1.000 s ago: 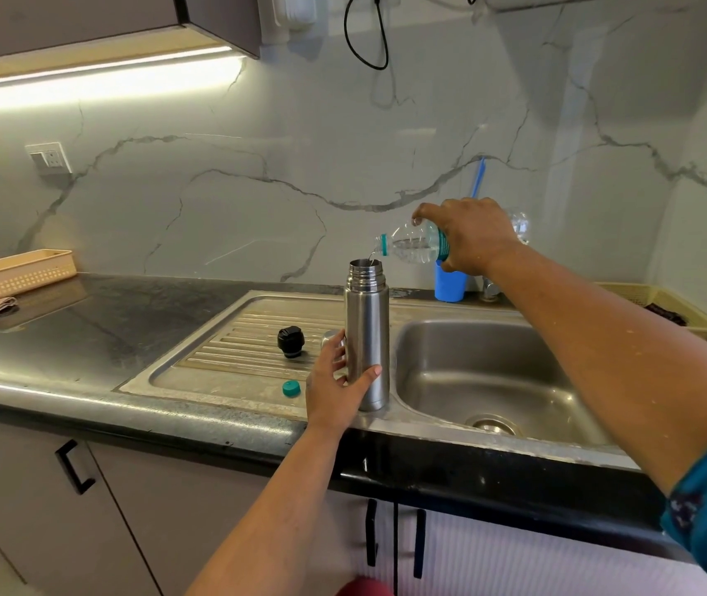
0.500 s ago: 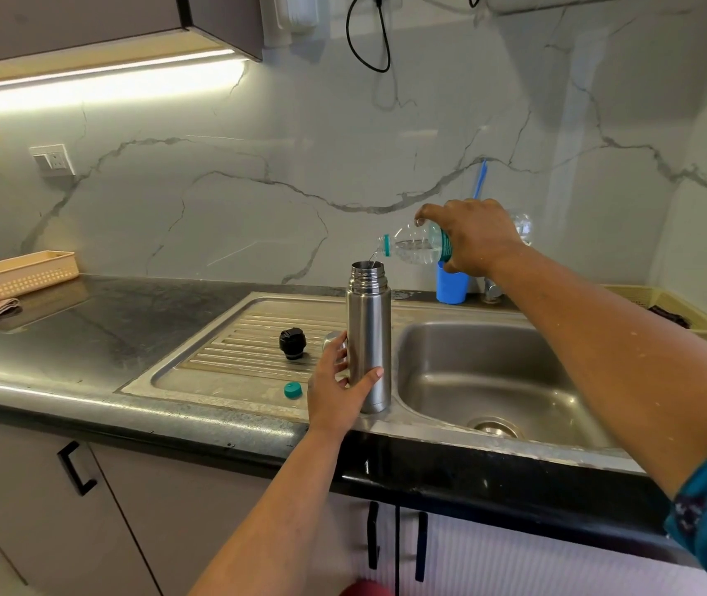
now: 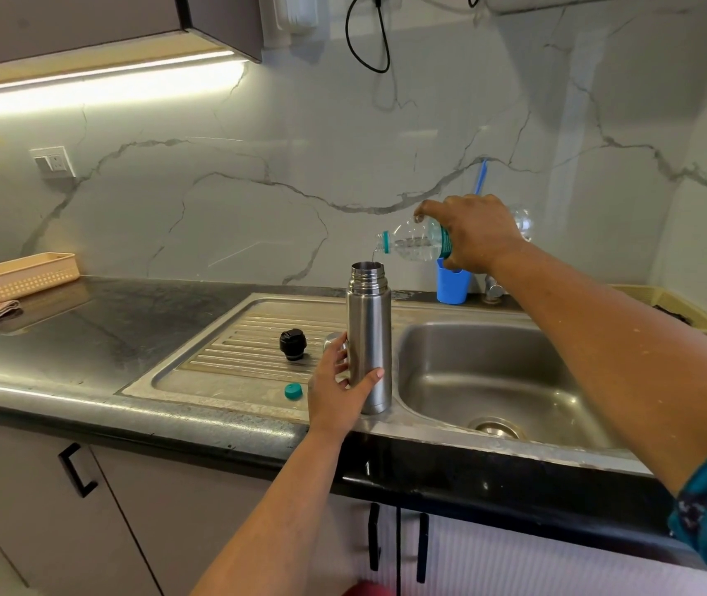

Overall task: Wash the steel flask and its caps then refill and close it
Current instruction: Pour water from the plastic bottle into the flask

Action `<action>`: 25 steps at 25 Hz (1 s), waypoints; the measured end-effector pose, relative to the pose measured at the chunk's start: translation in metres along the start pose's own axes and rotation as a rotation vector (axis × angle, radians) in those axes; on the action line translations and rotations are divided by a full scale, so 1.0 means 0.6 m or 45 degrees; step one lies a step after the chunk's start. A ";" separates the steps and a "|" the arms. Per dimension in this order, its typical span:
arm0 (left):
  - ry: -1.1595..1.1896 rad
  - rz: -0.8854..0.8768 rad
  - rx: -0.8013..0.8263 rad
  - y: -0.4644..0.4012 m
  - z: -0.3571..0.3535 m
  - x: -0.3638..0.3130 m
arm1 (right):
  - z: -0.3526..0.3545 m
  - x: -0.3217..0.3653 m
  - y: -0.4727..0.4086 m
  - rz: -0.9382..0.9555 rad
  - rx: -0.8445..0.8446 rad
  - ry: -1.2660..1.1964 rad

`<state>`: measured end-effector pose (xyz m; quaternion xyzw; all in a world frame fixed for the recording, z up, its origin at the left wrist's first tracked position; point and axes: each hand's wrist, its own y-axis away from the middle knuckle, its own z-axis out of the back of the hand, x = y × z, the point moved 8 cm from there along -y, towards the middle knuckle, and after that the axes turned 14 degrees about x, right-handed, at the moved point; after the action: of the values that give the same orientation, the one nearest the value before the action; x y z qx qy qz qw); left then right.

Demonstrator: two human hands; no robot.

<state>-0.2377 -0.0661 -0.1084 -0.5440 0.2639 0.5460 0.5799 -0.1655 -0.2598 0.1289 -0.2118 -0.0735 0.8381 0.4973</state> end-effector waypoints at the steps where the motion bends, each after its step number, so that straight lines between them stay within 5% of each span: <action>1: 0.002 -0.003 -0.002 0.000 0.000 0.000 | 0.001 0.000 0.001 0.000 -0.003 0.003; 25: 0.043 0.003 0.006 0.001 0.000 -0.002 | -0.004 0.001 0.001 -0.009 0.010 0.031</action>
<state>-0.2386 -0.0667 -0.1073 -0.5515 0.2756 0.5368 0.5760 -0.1651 -0.2597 0.1262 -0.2196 -0.0647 0.8339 0.5021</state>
